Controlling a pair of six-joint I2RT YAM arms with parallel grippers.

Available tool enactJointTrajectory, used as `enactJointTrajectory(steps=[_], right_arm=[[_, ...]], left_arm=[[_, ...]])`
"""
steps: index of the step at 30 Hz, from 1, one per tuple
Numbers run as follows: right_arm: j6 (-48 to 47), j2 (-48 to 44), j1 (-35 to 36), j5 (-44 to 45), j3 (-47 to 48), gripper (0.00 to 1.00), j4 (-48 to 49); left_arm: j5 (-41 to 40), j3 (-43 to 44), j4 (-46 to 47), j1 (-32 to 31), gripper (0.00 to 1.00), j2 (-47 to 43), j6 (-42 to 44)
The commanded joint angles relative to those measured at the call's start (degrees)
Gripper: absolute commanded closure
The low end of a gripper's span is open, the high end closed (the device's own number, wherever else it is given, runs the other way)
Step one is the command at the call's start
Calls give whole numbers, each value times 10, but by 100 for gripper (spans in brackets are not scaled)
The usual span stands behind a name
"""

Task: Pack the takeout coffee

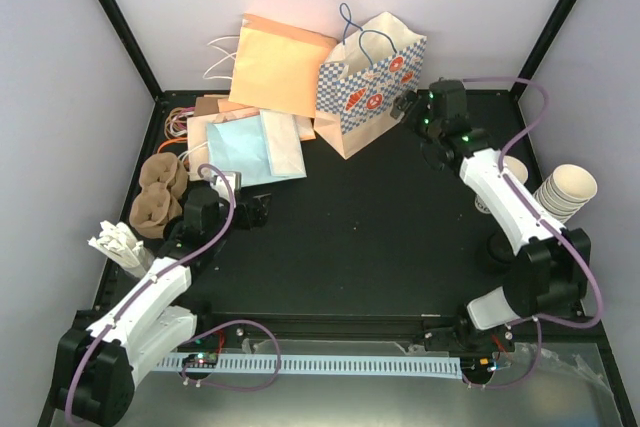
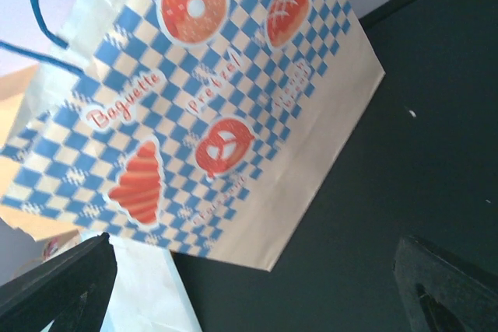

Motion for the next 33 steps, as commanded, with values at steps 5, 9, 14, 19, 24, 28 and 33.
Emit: enactJointTrajectory(steps=[5,9,14,19,24,28,33], right_arm=[[39,90,10,34,133,0,-61],[49,142,11,42,205,0,-90],[53,227,11,53,337,0,-148],[32,313,9,82,476,0,-200],[-5,378,0,60,563,0,-202],[-39,406,-2,28,577,0,-150],[-61,442,-3,16,605,1,-114]], left_arm=[[3,-18,31,-2,1,-19,13],[0,-23,35,-2,1,-26,13],[-1,-26,36,-2,1,-28,14],[-2,-30,36,-1,1,-33,14],[-2,-33,40,-2,1,-33,13],[-2,-33,41,-2,1,-30,13],[0,-34,43,-2,1,-29,13]])
